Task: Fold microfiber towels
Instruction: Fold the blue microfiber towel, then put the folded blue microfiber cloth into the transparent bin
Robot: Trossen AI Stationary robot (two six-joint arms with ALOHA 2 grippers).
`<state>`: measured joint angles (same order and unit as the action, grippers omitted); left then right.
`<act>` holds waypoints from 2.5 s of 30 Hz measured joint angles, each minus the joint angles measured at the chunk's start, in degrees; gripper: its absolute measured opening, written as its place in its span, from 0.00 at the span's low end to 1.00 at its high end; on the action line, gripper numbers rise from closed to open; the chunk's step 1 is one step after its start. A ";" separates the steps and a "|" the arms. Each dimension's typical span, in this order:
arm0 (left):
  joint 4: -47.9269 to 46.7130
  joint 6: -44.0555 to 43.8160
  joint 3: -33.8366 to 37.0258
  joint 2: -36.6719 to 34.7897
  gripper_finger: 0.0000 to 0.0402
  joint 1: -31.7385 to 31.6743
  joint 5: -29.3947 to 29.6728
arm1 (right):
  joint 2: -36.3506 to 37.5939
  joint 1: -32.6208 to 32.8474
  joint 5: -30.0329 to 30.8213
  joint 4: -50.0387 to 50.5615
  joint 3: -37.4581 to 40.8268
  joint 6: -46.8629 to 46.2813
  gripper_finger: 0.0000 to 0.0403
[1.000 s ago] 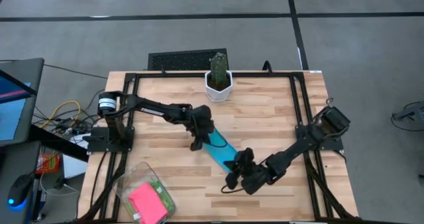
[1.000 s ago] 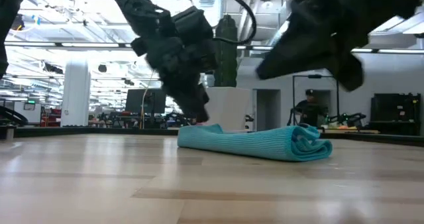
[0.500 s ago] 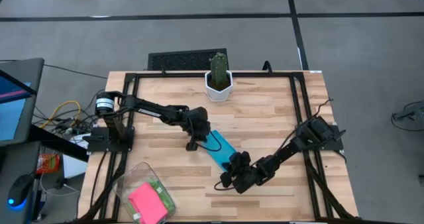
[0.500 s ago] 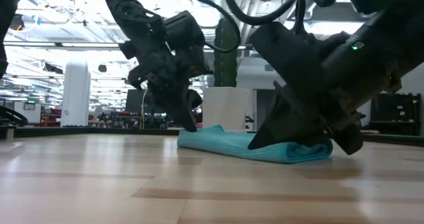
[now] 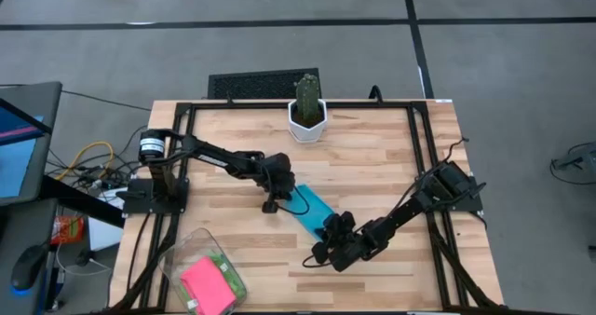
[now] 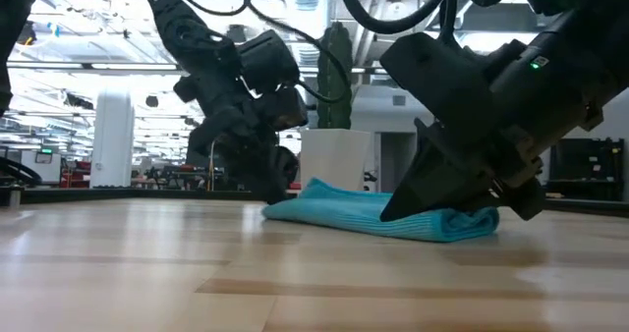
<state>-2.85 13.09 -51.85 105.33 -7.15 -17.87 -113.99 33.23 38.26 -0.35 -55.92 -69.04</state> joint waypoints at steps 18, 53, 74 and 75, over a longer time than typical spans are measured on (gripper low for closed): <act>4.24 -4.33 0.87 -10.20 0.00 -0.21 6.31 | 9.83 -0.39 10.55 11.04 -0.44 2.25 0.06; 13.50 -19.68 0.93 -7.19 0.00 -5.32 -0.87 | 28.12 -0.29 -5.67 12.47 14.64 -26.56 0.14; 9.85 -39.92 0.87 -13.48 0.00 4.85 -14.71 | 22.85 -3.48 -23.41 10.94 7.54 -44.71 0.53; 10.03 -40.38 0.87 -13.48 0.00 5.22 -14.60 | 22.82 -3.30 -23.37 10.92 7.53 -42.25 0.52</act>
<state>7.18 -27.29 -50.98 91.85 -1.92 -32.47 -91.18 29.94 14.89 10.57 -48.39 -111.30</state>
